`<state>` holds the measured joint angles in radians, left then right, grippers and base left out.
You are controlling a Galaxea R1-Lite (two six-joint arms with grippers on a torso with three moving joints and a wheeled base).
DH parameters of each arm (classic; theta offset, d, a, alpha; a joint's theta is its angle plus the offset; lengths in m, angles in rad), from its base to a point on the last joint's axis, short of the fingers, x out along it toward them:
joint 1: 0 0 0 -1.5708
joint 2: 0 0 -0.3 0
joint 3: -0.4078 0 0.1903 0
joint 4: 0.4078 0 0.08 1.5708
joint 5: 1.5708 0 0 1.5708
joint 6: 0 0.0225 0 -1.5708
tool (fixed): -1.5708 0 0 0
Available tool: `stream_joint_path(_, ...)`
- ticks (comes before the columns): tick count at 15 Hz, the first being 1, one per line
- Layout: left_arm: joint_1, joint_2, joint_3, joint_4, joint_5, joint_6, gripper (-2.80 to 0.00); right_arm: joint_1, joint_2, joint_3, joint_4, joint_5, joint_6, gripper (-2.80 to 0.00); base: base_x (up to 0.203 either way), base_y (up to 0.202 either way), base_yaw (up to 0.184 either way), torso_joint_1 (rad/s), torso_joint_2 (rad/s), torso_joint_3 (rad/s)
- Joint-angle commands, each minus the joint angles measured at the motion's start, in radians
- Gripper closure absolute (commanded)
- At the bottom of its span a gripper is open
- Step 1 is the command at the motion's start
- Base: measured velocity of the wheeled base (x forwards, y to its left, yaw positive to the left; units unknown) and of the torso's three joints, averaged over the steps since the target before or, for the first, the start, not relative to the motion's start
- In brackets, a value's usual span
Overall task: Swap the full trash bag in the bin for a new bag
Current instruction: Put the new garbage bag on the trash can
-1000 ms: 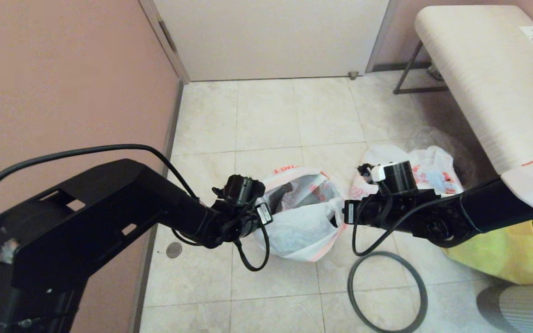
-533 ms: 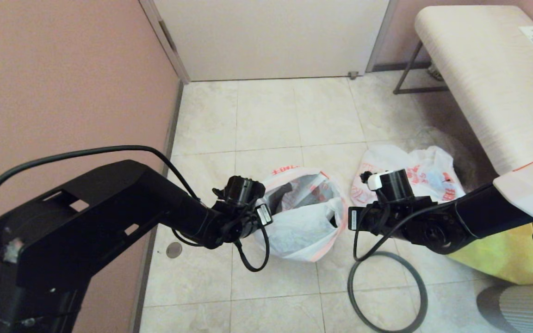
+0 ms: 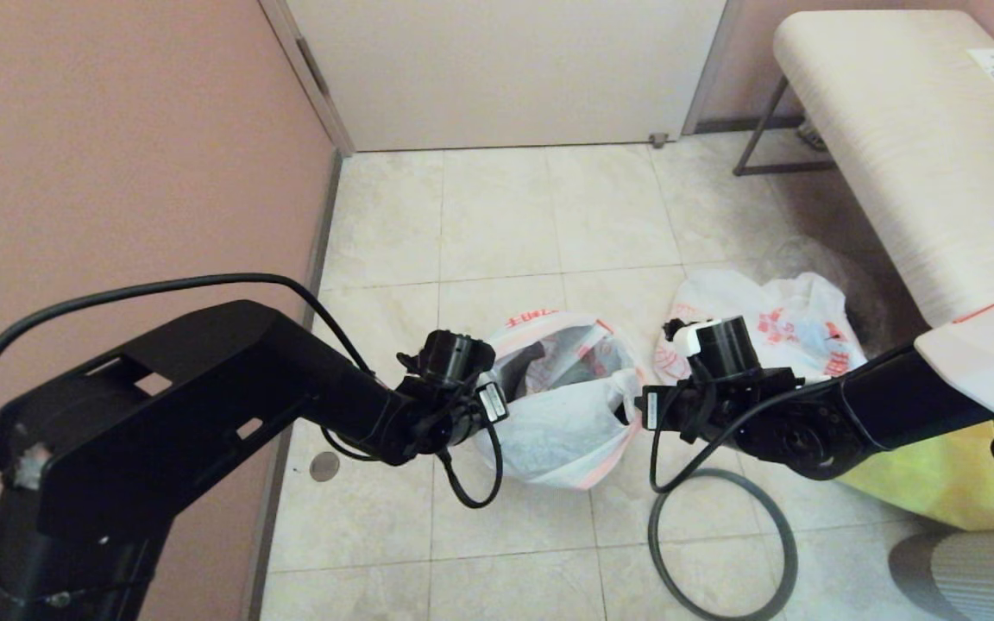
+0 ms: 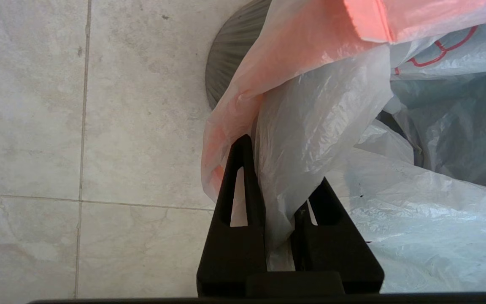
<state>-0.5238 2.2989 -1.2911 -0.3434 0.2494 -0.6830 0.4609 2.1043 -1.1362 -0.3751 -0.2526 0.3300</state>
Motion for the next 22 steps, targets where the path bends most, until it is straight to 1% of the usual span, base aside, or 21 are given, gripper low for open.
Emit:
stream_joint_path(1,0.001,0.001,0.001,-0.003,0.001,-0.004,0.0,0.002,0.015,-0.003,-0.002,-0.002,0.001,-2.8,0.0,0.0,0.0,0.0,0.0,0.0)
stream_joint_path(3,0.005,0.002,-0.001,-0.003,0.001,-0.003,0.0,0.001,0.037,-0.005,-0.004,-0.004,0.003,-2.8,0.0,0.0,0.0,0.0,0.0,0.0)
stream_joint_path(4,0.005,0.002,-0.001,-0.003,0.001,-0.003,0.0,-0.003,0.044,-0.005,-0.004,-0.004,0.003,0.0,0.0,0.0,0.0,0.0,0.0,0.0)
stream_joint_path(12,0.005,0.011,-0.007,-0.003,0.002,-0.003,0.0,-0.005,0.062,-0.004,-0.002,0.006,0.005,0.0,0.0,0.0,0.0,0.0,0.0,0.0)
stream_joint_path(16,0.015,0.008,-0.008,-0.003,-0.006,-0.007,0.0,0.004,0.132,0.0,-0.003,0.011,0.005,0.0,0.0,0.0,0.0,0.0,0.0,0.0)
stream_joint_path(19,0.013,0.01,-0.008,-0.002,-0.009,-0.006,0.0,-0.016,0.222,-0.072,-0.034,0.03,0.004,0.0,0.0,0.0,0.0,0.0,0.0,0.0)
stream_joint_path(21,0.013,0.01,-0.01,-0.002,-0.018,-0.007,0.0,-0.047,0.266,-0.129,-0.059,0.041,-0.001,0.0,0.0,0.0,0.0,0.0,0.0,0.0)
stream_joint_path(22,0.013,0.008,-0.013,0.0,-0.021,-0.008,0.0,-0.064,0.267,-0.136,-0.06,0.042,-0.008,0.0,0.0,0.0,0.0,0.0,0.0,0.0)
